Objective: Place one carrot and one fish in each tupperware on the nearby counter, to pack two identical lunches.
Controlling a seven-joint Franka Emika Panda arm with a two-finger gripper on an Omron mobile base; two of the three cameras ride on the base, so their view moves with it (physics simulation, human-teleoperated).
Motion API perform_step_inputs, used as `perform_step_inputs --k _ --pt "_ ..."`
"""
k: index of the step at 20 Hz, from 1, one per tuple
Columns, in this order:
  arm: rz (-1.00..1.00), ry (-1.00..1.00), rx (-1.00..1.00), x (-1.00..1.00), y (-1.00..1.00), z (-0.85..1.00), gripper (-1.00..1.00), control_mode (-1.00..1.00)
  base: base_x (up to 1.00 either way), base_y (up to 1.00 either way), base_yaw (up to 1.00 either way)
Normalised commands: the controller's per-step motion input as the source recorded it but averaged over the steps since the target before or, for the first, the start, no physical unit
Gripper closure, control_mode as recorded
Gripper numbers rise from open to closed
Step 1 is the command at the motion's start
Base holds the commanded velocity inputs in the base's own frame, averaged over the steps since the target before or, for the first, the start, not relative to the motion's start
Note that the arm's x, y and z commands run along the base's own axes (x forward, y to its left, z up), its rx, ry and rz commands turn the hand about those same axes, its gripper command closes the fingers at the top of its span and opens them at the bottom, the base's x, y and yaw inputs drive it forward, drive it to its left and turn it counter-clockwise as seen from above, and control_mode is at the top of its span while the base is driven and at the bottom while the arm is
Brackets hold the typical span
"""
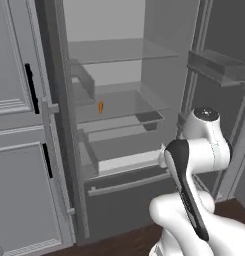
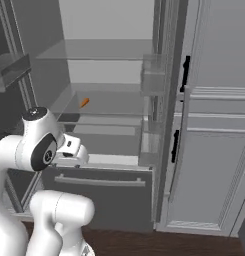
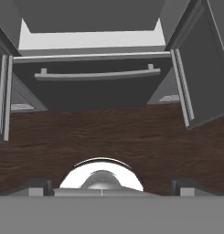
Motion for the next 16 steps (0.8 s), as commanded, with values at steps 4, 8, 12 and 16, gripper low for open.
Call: perform_step_inputs --k 4,8,12,16 --pt "0.0 0.0 0.0 0.0 0.0 0.0 -1.0 1.0 0.76 0.1 0.09" --pt "0.0 0.0 0.0 0.0 0.0 0.0 -1.0 1.0 0.74 -0.26 0.16" --pt "0.0 0.0 0.0 0.0 0.0 0.0 -1.0 1.0 0.72 -0.24 0.11" --pt "0.0 0.0 0.0 0.0 0.0 0.0 -1.0 1.0 0.68 -0.21 0.04"
